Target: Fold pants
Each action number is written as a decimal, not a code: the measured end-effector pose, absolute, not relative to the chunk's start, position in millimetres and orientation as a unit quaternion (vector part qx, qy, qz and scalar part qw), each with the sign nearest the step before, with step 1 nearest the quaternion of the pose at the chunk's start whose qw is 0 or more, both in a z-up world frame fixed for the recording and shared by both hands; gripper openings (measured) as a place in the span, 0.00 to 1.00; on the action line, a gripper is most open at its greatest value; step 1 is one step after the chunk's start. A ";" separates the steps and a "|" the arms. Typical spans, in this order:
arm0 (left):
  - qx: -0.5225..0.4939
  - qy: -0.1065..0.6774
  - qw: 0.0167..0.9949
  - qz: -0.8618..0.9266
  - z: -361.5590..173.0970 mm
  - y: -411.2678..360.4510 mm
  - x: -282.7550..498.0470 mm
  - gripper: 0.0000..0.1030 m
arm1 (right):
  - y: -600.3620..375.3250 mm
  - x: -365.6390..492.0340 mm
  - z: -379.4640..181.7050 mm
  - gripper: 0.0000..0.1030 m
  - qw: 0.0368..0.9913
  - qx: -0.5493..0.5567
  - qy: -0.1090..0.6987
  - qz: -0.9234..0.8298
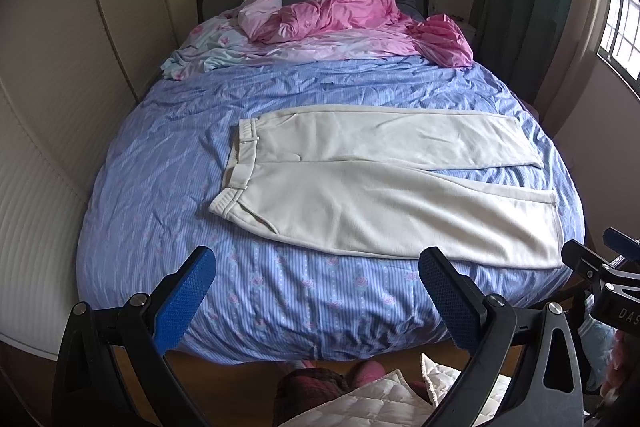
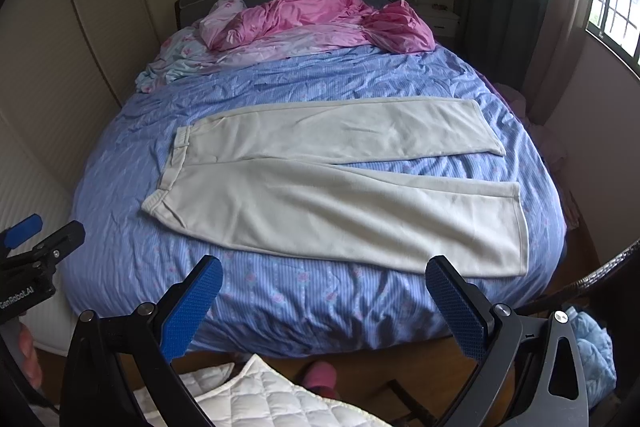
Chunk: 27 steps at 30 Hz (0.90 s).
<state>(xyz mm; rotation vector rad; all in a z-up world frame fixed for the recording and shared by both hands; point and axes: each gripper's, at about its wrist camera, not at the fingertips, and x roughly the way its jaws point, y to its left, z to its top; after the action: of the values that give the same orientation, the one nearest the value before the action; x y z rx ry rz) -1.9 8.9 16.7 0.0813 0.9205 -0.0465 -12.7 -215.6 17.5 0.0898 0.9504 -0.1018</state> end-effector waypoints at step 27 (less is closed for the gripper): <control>0.037 0.443 0.896 -0.024 15.5 17.3 -3.4 1.00 | -212.1 -14.5 15.2 1.00 0.885 0.045 0.460 -0.049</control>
<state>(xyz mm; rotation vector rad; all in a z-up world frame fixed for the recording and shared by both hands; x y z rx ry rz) -3.4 17.3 15.5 0.0762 0.9177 -0.0500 -14.5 -212.1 15.2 0.0926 0.9570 -0.1013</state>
